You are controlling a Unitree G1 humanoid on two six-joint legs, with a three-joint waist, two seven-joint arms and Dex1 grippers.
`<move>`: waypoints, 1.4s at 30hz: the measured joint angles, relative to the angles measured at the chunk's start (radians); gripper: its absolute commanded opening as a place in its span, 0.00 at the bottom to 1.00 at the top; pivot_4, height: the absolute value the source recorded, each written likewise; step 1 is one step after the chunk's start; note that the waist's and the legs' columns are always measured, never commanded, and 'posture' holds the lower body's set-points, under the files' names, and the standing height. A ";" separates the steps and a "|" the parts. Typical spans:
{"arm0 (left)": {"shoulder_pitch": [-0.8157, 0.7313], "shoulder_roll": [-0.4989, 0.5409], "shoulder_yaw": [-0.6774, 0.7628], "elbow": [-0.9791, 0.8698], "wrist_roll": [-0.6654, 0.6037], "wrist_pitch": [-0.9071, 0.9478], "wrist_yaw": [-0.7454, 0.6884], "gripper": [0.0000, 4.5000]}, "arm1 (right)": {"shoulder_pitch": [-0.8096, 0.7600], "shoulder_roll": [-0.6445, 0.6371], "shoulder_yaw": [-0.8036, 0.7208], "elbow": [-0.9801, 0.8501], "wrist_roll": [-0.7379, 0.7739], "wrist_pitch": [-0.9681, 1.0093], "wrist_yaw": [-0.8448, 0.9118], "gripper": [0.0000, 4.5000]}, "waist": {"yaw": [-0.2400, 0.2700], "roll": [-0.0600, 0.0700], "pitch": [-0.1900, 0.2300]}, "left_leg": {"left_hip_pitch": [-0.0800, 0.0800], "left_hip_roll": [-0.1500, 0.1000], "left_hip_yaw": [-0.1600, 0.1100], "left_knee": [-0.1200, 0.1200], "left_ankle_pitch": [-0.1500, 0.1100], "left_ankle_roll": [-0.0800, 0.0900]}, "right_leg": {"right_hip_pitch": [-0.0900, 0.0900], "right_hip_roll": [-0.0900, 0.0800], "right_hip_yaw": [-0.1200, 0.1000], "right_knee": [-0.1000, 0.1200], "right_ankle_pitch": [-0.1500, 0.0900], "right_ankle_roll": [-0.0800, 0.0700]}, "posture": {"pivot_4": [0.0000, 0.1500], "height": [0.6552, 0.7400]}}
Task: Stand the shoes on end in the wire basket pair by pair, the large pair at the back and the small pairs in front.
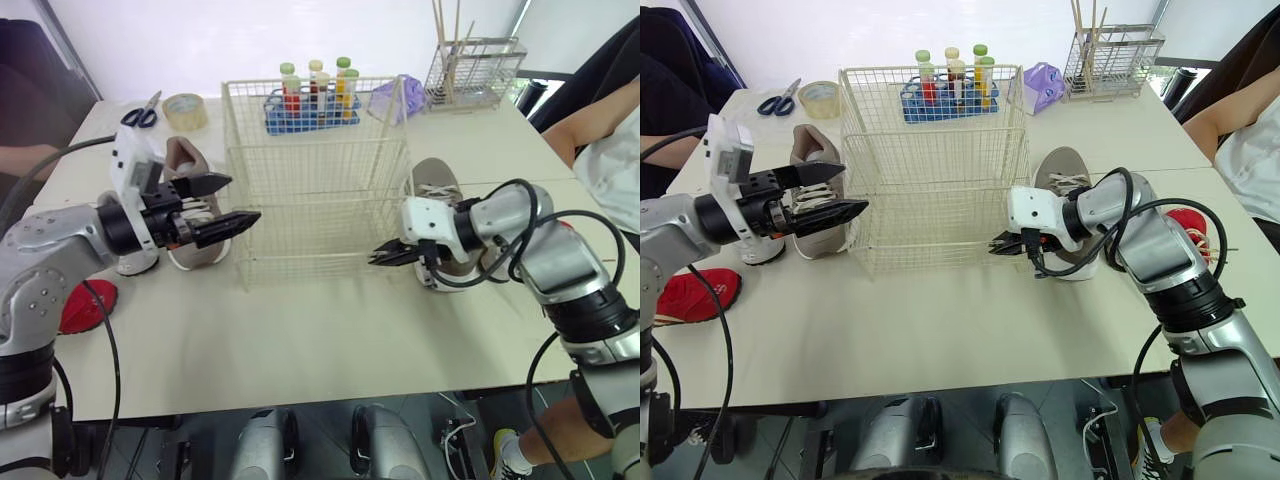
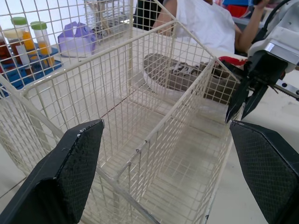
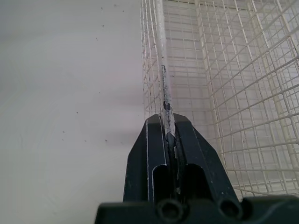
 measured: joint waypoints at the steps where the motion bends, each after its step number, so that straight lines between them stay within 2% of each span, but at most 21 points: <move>1: 0.000 -0.002 0.000 -0.001 0.000 0.000 0.003 1.00 | 0.000 0.002 -0.007 -0.008 0.007 0.017 -0.007 0.32 | 0.000 0.000 0.000 | 0.000 0.000 0.000 0.000 0.000 0.000 | 0.000 0.000 0.000 0.000 0.000 0.000 | 1.00 1.00; 2: 0.000 -0.004 -0.002 -0.001 0.000 0.000 0.005 1.00 | 0.000 0.004 -0.013 -0.017 0.013 0.029 -0.012 0.39 | 0.000 0.000 0.000 | 0.000 0.000 0.000 0.000 0.000 0.000 | 0.000 0.000 0.000 0.000 0.000 0.000 | 1.00 1.00; 7: 0.000 -0.012 -0.019 -0.001 0.000 0.000 0.006 1.00 | -0.003 0.020 -0.060 -0.063 0.059 0.079 -0.049 0.96 | 0.000 0.000 0.000 | 0.000 0.000 0.000 0.000 0.000 0.000 | 0.000 0.000 0.000 0.000 0.000 0.000 | 1.00 1.00; 8: -0.001 -0.012 -0.019 -0.001 0.000 0.000 0.006 1.00 | -0.007 0.022 -0.073 -0.071 0.077 0.094 -0.055 0.99 | 0.000 0.000 0.000 | 0.000 0.000 0.000 0.000 0.000 0.000 | 0.000 0.000 0.000 0.000 0.000 0.000 | 1.00 1.00; 13: -0.013 -0.013 -0.019 0.000 -0.007 0.000 0.000 1.00 | -0.066 0.041 -0.234 -0.125 0.229 0.228 -0.124 0.99 | 0.001 0.000 0.000 | 0.000 0.000 0.000 0.000 0.000 0.000 | 0.000 0.000 0.000 0.000 0.000 0.000 | 1.00 1.00; 18: -0.052 -0.013 -0.020 0.001 -0.049 0.006 -0.043 1.00 | -0.091 0.028 -0.554 -0.186 0.425 0.555 -0.347 0.99 | 0.017 0.000 0.000 | -0.001 0.000 0.000 0.000 0.000 0.000 | 0.000 -0.001 0.000 0.000 0.000 0.000 | 1.00 1.00; 21: -0.078 -0.013 -0.025 0.004 -0.064 0.006 -0.064 1.00 | -0.061 -0.024 -0.697 -0.260 0.474 0.756 -0.480 0.99 | 0.025 0.000 0.000 | -0.001 0.000 -0.001 0.000 0.000 0.000 | 0.000 -0.001 0.000 0.000 0.000 0.000 | 1.00 1.00; 25: -0.139 -0.038 -0.059 0.041 -0.064 0.001 -0.087 1.00 | 0.038 -0.060 -0.805 -0.396 0.469 1.001 -0.645 0.99 | 0.023 0.000 0.000 | -0.001 -0.001 0.000 0.000 -0.001 0.001 | 0.000 -0.001 0.000 0.000 0.000 0.000 | 1.00 1.00; 28: -0.172 -0.065 -0.098 0.071 -0.053 -0.007 -0.108 1.00 | 0.083 0.015 -0.853 -0.503 0.450 1.142 -0.759 0.99 | 0.019 0.000 -0.001 | -0.001 0.000 0.000 0.000 0.000 0.001 | 0.000 0.000 0.000 0.001 0.000 0.000 | 1.00 1.00; 32: -0.209 -0.097 -0.148 0.128 -0.014 -0.042 -0.149 1.00 | 0.240 0.306 -0.866 -0.653 0.403 1.181 -0.960 0.99 | 0.021 0.000 -0.001 | -0.001 0.001 -0.001 0.000 0.001 -0.001 | -0.001 0.002 0.001 0.001 0.000 0.000 | 1.00 1.00; 34: -0.220 -0.107 -0.168 0.144 0.003 -0.055 -0.168 1.00 | 0.283 0.403 -0.840 -0.686 0.379 1.182 -1.033 0.99 | 0.021 0.002 0.000 | -0.003 0.000 0.000 0.000 0.001 -0.001 | -0.004 0.002 0.003 0.001 0.000 0.000 | 1.00 1.00; 36: -0.226 -0.113 -0.179 0.157 0.016 -0.062 -0.176 1.00 | 0.297 0.436 -0.821 -0.731 0.337 1.181 -1.099 0.99 | 0.022 0.002 0.000 | -0.003 0.000 0.000 0.000 0.001 -0.001 | -0.004 0.002 0.002 0.001 0.000 0.000 | 1.00 1.00; 42: -0.236 -0.117 -0.179 0.159 0.028 -0.064 -0.185 1.00 | 0.399 0.429 -0.757 -0.752 0.228 1.106 -1.204 0.99 | 0.019 0.001 -0.001 | -0.003 0.000 -0.001 0.000 0.001 -0.001 | -0.003 0.003 0.003 0.000 0.000 0.000 | 1.00 1.00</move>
